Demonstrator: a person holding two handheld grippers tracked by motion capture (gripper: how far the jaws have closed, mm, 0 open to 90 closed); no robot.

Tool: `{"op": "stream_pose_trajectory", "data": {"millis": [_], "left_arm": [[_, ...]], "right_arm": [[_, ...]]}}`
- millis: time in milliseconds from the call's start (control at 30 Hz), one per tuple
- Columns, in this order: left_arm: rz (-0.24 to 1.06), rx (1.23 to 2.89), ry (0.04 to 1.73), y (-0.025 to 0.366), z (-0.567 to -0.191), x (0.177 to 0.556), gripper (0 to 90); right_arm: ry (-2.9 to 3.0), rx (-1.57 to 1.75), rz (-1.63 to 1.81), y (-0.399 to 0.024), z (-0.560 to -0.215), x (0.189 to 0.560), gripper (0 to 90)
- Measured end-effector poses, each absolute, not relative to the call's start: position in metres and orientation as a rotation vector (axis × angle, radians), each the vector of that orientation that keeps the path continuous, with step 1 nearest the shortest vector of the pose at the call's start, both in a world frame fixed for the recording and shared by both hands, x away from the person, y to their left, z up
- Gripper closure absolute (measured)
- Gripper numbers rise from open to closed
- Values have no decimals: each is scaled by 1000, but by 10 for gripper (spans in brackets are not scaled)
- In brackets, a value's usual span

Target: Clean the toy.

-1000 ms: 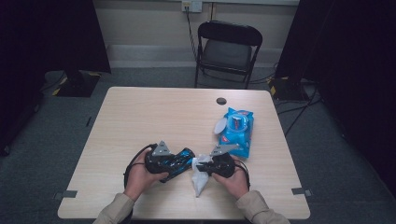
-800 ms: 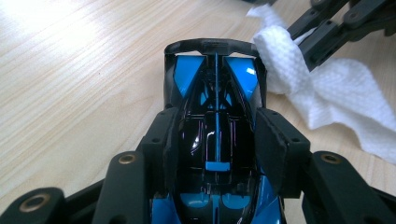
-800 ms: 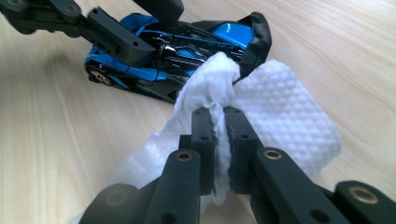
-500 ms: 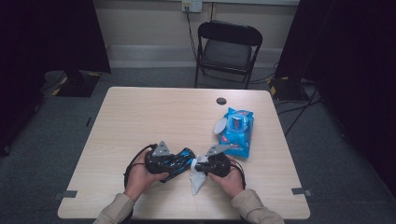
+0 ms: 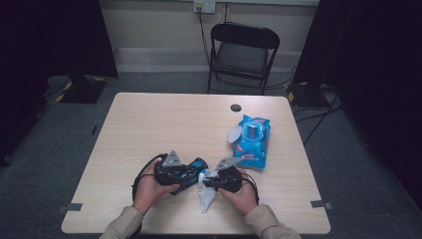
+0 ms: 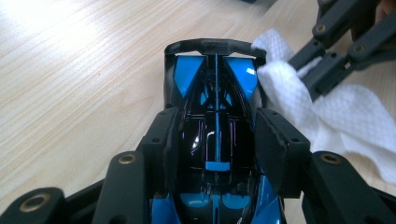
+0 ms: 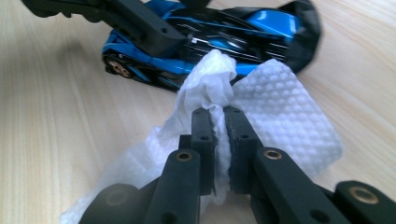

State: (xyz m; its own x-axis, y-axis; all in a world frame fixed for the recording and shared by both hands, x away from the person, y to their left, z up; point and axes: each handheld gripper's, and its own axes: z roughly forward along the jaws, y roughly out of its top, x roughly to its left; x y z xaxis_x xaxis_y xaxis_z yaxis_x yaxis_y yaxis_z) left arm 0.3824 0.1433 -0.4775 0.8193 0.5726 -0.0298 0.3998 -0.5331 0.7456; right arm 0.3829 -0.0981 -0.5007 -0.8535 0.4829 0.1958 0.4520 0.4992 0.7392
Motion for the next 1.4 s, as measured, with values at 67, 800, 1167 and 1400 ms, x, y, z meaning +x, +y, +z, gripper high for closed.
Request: {"op": "stream_pose_trajectory", "data": {"millis": [67, 800, 1167, 1400], "left_arm": [[280, 2203, 711, 143, -477, 382, 510], [280, 2202, 709, 144, -478, 382, 510], [282, 2203, 707, 144, -477, 382, 510], [282, 2204, 707, 144, -477, 382, 510]], "right_arm": [[2702, 821, 1314, -91, -501, 381, 841], [2756, 747, 1354, -60, -502, 370, 841], [2759, 743, 1366, -58, -503, 368, 841], [2765, 734, 1370, -56, -503, 367, 842]]}}
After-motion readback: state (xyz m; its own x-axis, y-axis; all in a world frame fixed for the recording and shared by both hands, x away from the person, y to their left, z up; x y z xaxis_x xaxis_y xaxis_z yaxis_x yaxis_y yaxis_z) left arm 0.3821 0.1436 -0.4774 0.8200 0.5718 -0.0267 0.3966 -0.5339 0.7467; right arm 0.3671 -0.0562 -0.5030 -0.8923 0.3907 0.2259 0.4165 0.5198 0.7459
